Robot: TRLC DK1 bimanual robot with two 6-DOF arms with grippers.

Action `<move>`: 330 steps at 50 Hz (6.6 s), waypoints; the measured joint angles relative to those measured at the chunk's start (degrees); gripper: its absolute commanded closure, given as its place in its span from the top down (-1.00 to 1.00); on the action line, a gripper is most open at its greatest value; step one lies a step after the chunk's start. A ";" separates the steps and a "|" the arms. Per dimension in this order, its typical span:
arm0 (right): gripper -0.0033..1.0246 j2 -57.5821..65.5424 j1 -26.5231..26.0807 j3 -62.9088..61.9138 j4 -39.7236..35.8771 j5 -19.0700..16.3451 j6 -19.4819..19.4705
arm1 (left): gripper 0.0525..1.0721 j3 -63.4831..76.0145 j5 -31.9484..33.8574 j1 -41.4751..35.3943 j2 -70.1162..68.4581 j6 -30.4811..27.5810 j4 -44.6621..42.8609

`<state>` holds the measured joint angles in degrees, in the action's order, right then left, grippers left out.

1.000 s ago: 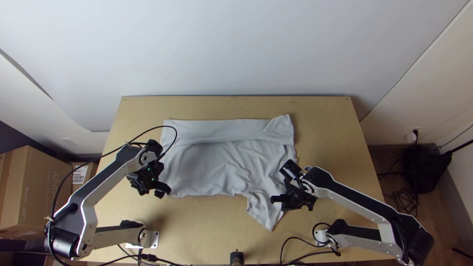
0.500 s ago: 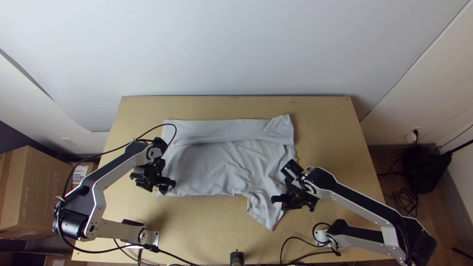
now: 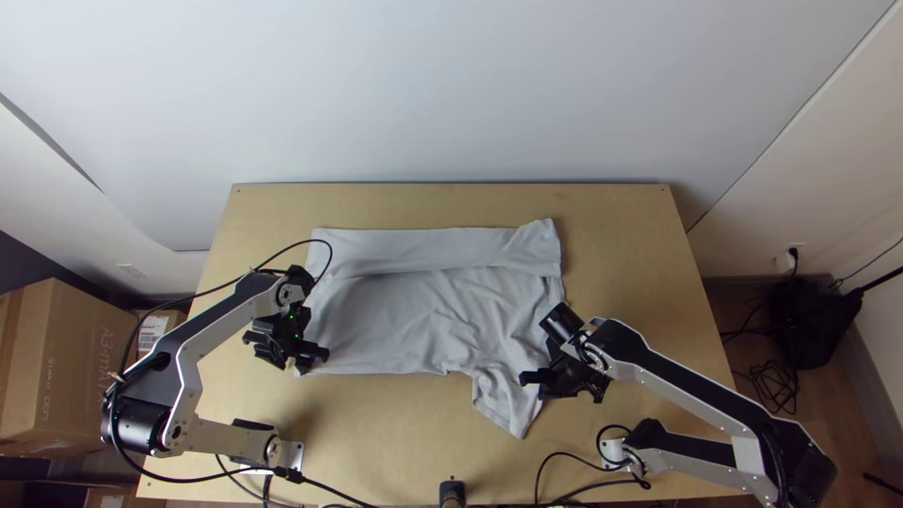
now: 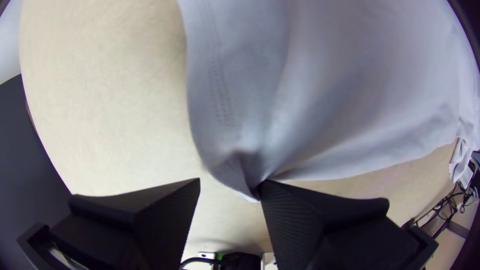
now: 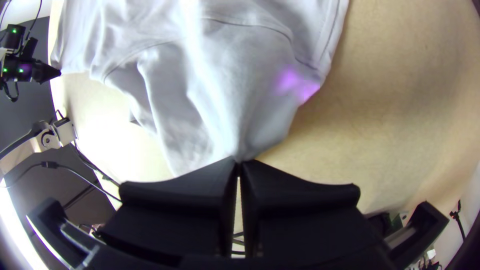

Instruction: Fold the t-shirt

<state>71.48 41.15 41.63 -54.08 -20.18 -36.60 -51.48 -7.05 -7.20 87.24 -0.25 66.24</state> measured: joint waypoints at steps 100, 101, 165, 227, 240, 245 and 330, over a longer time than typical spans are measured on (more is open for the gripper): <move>-0.94 3.50 -29.16 22.45 -4.22 0.42 19.30 | -0.95 -14.82 17.40 15.10 -9.29 -21.09 -6.64; -0.94 3.74 -29.16 22.64 -3.72 0.46 19.30 | -0.95 -15.39 17.40 14.97 -8.87 -20.85 -6.62; -0.94 49.83 -32.98 64.89 8.00 0.87 19.54 | -0.95 -59.84 18.47 12.72 35.10 -18.60 -6.56; 0.92 33.35 -48.04 63.91 8.59 -29.66 -2.25 | 0.92 -38.60 47.41 30.42 28.83 -14.12 -10.99; 0.92 29.53 -47.50 60.89 8.41 -31.12 -2.45 | 0.92 -30.88 50.14 30.36 27.74 -14.19 -17.92; 0.92 28.44 -46.53 60.19 8.39 -31.30 -2.45 | 0.92 -29.92 50.71 29.57 27.45 -13.31 -19.69; 0.92 14.32 -44.39 45.64 8.17 -21.97 3.02 | -0.95 -37.53 -1.14 29.86 9.84 -24.76 -17.29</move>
<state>85.80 -3.25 87.26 -45.91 -42.15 -33.58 -89.01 -8.19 22.65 97.08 -25.02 48.95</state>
